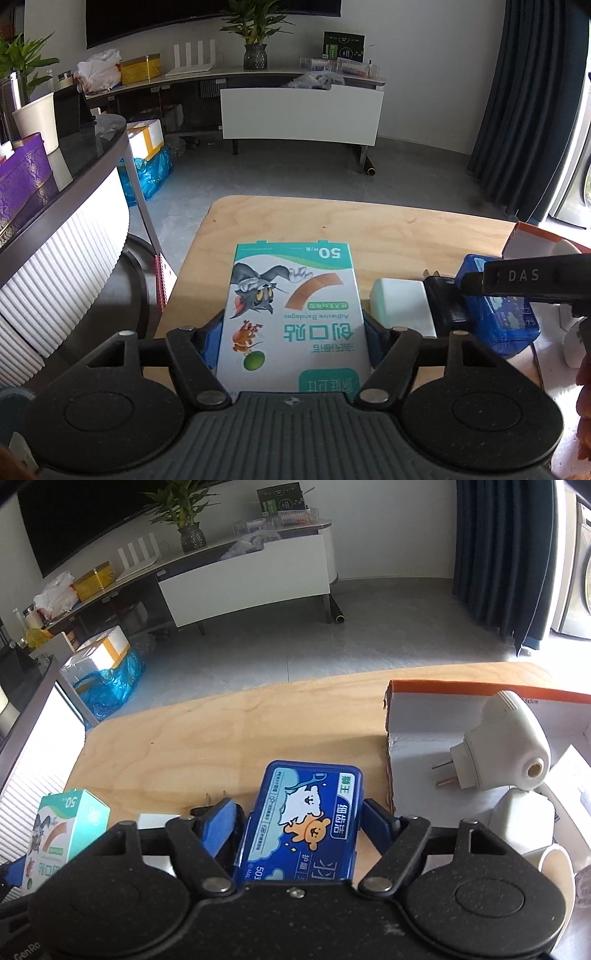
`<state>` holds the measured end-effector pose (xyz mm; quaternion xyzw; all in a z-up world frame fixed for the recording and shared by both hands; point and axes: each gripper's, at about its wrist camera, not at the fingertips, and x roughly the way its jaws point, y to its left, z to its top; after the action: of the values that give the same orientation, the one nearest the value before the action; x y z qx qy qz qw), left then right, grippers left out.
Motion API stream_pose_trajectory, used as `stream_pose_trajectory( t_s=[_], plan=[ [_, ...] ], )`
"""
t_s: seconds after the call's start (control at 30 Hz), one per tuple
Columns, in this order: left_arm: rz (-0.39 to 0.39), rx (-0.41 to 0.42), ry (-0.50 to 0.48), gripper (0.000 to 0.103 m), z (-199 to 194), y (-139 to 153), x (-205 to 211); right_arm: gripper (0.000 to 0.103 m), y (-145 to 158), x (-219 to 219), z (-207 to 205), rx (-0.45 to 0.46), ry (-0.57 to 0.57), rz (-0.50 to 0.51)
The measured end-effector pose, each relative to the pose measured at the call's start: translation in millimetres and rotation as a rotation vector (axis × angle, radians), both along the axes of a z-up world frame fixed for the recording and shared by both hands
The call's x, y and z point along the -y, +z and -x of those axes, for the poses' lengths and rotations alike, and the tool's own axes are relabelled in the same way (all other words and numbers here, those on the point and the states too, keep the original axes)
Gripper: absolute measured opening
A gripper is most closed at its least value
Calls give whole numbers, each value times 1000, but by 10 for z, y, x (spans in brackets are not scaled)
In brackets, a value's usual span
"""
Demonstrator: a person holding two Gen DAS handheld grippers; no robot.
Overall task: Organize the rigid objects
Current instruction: 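Lift the bandage box with the left tool while the right tool lifts the blue tin, then carry the bandage box with the left tool while the right tool carries the blue tin to the tray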
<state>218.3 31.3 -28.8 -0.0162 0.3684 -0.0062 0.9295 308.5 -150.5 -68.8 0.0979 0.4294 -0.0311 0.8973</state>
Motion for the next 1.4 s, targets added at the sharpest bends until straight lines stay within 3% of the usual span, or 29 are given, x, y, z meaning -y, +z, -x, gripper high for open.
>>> stream_pose_trajectory(
  t_s=[0.27,0.77,1.4],
  plan=[
    [30,-8,7,71,229,33,12,75,23,128,321,-20,62,-42],
    [28,22,22,71,756,256,119,75,574,-102,1369,133,188,-51],
    [45,70,16,71,1244,418,271,75,782,2,2118,201,186,-42]
  ],
)
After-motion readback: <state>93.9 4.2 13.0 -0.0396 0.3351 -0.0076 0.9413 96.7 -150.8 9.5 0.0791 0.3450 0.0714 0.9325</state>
